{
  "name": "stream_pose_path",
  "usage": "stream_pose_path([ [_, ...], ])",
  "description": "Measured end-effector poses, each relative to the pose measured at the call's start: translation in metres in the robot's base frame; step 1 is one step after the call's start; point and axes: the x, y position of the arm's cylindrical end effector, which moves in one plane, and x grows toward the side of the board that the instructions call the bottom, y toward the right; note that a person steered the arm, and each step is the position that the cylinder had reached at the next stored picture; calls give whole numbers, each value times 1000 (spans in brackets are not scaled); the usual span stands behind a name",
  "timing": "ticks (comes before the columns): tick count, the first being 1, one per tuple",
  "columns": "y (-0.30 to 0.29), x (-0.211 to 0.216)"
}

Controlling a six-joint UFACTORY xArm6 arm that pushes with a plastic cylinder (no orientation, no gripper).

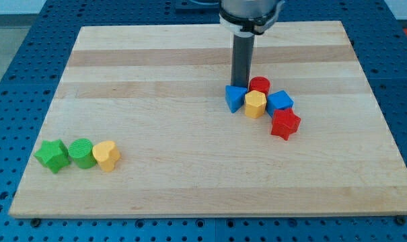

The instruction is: Place the blue cube into the group blocks

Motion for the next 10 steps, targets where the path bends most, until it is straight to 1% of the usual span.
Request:
stream_pose_path([
  [2, -82, 3],
  [3, -92, 21],
  [4, -66, 36],
  [6, -33, 31],
  [7, -33, 24],
  [9, -25, 23],
  [10, -54, 19],
])
